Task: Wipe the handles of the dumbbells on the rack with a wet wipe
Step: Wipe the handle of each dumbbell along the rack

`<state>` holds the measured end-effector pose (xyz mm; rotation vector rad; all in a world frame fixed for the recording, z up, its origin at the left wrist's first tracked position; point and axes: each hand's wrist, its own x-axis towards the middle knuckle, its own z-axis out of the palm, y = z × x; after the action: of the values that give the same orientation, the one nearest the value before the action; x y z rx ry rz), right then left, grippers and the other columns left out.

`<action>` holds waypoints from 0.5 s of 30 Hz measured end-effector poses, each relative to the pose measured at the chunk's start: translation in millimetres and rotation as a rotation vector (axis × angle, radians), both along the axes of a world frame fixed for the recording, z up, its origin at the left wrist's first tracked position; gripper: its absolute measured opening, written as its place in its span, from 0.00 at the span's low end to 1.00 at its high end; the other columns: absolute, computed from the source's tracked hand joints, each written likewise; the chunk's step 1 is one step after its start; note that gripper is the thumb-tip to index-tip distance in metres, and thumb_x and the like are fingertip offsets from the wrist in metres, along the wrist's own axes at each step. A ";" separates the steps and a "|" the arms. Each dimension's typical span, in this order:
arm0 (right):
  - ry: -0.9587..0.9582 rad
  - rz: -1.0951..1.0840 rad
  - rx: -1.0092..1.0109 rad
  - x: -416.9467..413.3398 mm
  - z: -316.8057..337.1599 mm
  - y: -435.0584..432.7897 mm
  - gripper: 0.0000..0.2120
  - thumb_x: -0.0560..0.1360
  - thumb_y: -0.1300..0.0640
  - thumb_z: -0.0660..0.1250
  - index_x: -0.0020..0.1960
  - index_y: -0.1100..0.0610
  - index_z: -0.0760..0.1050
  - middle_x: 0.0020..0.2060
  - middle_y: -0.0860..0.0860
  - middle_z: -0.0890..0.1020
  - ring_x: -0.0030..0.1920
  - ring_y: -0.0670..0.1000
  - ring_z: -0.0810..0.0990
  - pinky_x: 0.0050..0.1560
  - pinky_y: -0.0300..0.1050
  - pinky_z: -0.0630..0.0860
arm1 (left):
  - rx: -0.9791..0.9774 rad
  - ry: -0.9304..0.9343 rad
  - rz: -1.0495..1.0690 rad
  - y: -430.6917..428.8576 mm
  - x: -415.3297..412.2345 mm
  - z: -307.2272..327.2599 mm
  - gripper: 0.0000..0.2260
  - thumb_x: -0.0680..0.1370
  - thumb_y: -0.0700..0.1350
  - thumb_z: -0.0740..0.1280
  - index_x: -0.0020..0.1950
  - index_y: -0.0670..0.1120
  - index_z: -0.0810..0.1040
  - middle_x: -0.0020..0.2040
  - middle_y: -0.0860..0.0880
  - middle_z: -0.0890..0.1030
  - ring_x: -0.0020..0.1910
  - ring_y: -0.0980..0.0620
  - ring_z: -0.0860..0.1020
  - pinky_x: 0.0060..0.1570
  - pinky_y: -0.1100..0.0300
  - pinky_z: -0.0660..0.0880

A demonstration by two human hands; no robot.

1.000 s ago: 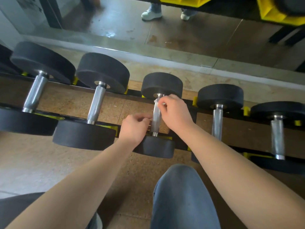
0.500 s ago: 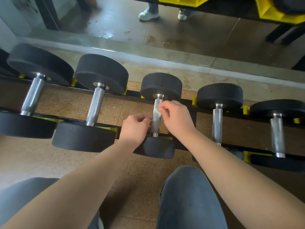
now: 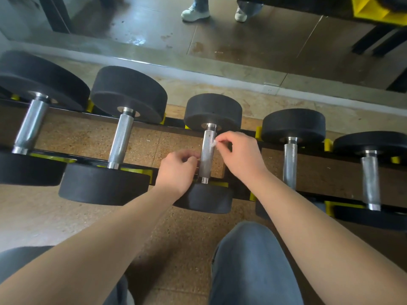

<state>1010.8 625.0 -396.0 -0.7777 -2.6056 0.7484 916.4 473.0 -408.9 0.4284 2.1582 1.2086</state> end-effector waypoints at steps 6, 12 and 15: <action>-0.257 0.078 -0.382 14.4 -4.8 -11.4 0.02 0.79 0.50 0.71 0.48 0.45 0.79 0.44 0.38 0.81 0.46 0.35 0.78 0.43 0.31 0.70 | 0.026 -0.034 -0.008 0.6 -0.3 -1.5 0.13 0.76 0.48 0.60 0.48 0.57 0.84 0.46 0.53 0.87 0.46 0.50 0.85 0.52 0.42 0.82; -0.120 -0.201 -0.655 7.4 -7.9 -18.2 0.04 0.81 0.54 0.68 0.52 0.48 0.81 0.46 0.45 0.84 0.39 0.45 0.82 0.34 0.36 0.75 | 0.026 -0.053 -0.014 1.4 -0.9 -1.3 0.12 0.76 0.48 0.61 0.48 0.57 0.84 0.44 0.53 0.87 0.44 0.50 0.86 0.51 0.42 0.82; 0.025 -0.376 -0.726 -15.9 -4.5 -12.1 0.09 0.82 0.57 0.66 0.60 0.49 0.81 0.53 0.47 0.82 0.42 0.48 0.84 0.35 0.37 0.80 | 0.035 -0.068 0.009 1.2 0.2 0.4 0.12 0.77 0.46 0.60 0.48 0.56 0.84 0.44 0.52 0.87 0.44 0.49 0.86 0.52 0.42 0.82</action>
<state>994.9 612.9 -400.5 -1.3814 -2.0357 1.5765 916.6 474.2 -408.5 0.3882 2.0861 1.2500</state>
